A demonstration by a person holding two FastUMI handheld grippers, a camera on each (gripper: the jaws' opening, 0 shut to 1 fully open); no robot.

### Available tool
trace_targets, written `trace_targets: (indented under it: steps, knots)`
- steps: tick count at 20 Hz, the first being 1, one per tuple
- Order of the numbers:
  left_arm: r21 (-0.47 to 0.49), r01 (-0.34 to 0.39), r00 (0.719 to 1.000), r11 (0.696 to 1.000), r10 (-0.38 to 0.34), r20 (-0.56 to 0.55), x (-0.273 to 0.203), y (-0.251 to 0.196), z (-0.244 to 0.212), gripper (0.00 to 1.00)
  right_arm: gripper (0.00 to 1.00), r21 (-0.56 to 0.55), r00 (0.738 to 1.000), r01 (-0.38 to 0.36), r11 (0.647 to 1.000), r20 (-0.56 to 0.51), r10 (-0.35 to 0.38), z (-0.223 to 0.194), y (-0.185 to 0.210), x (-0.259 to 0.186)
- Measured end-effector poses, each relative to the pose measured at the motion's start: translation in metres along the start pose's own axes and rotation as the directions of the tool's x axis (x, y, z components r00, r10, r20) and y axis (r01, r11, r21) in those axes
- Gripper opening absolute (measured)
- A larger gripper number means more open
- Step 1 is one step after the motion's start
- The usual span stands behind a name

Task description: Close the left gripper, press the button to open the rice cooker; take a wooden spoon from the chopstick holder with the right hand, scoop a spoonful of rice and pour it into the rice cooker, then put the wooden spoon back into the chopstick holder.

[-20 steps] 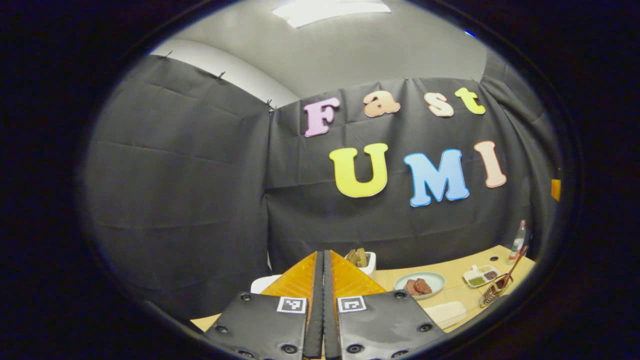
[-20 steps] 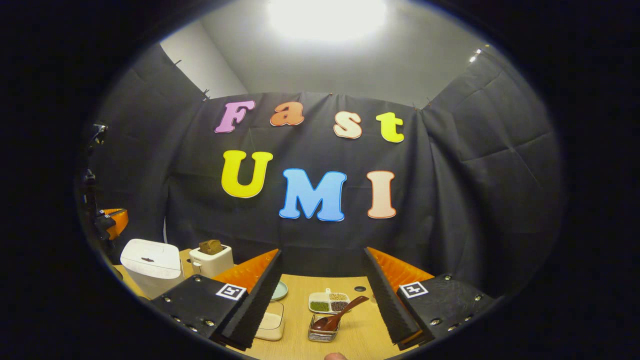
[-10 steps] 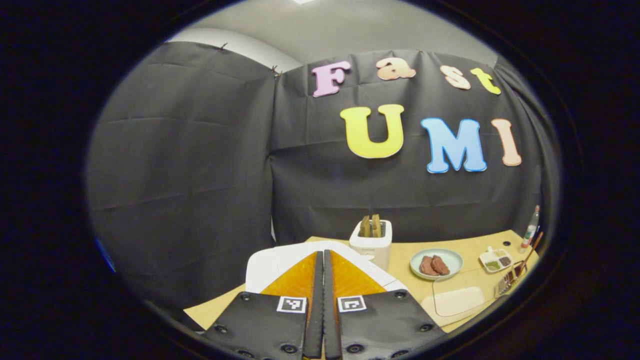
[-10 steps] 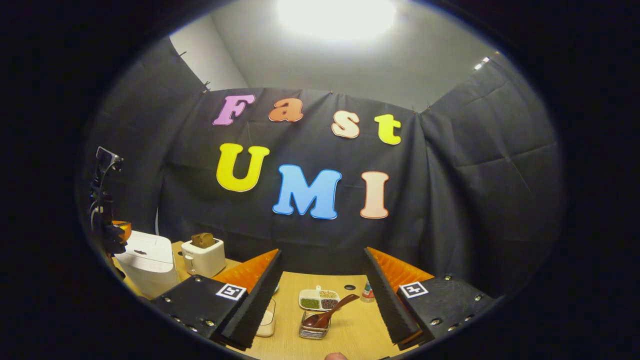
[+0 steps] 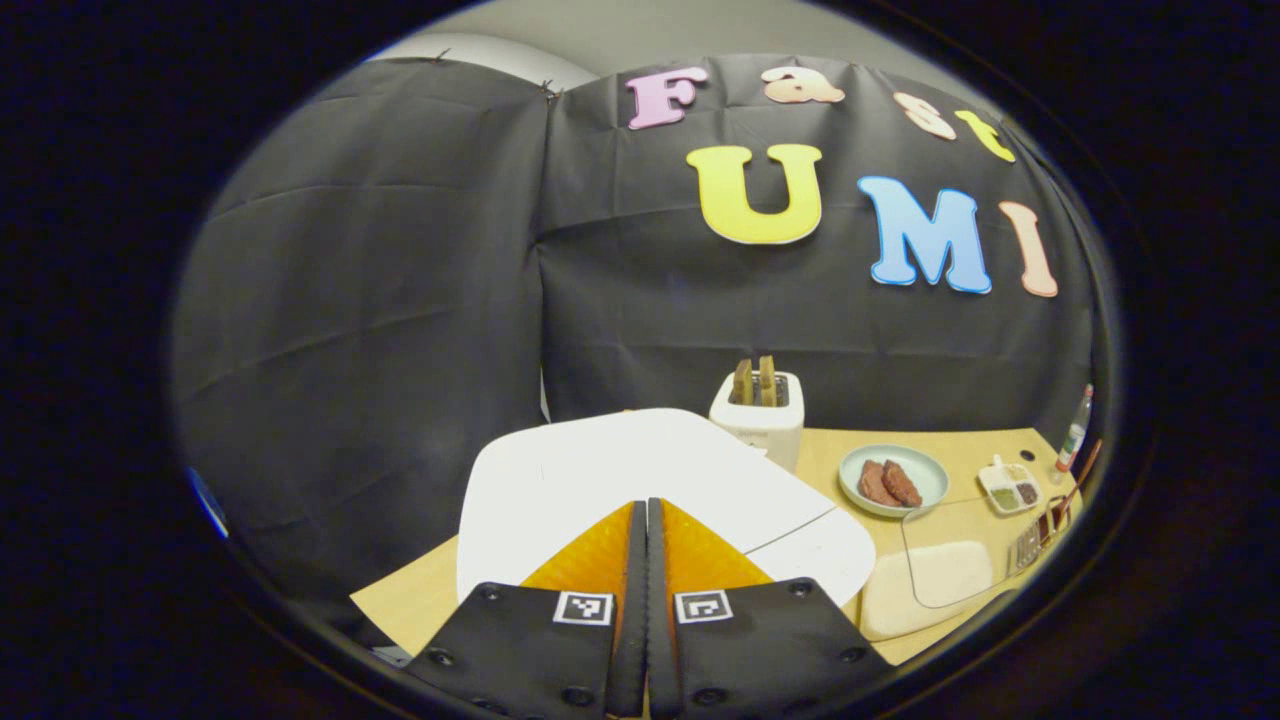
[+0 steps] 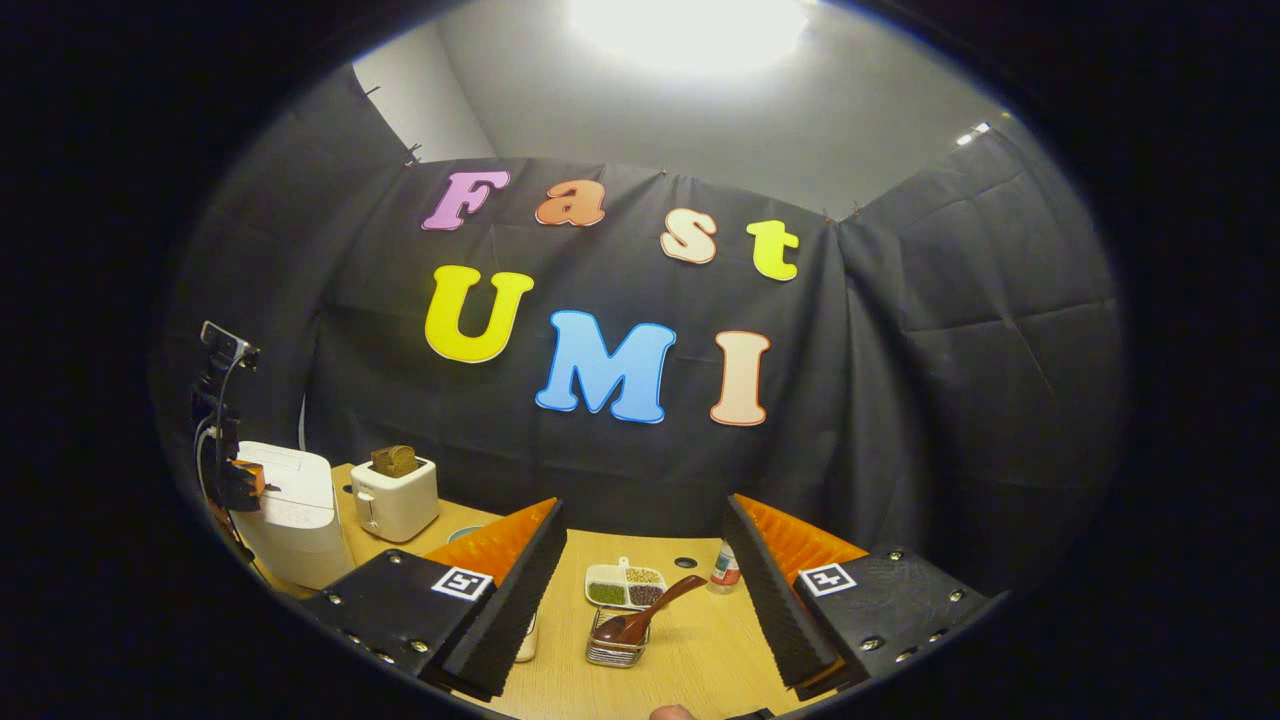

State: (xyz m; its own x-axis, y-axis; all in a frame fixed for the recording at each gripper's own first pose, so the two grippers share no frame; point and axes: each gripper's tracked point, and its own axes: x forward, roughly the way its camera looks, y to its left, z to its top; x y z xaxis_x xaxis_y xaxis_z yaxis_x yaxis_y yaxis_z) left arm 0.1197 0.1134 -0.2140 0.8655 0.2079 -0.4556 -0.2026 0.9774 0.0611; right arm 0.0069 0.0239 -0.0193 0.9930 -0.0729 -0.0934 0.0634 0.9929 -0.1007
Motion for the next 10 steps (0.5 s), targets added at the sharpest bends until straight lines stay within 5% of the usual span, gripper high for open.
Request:
trace_targets:
  steps: [10]
  knots:
    - [0.057, 0.032, 0.999, 0.998, -0.033, 0.022, 0.008, -0.005, -0.009, 0.09, 0.96, -0.007, 1.000, -0.002, 1.000, -0.007, 0.001, 0.001, 0.037, -0.001]
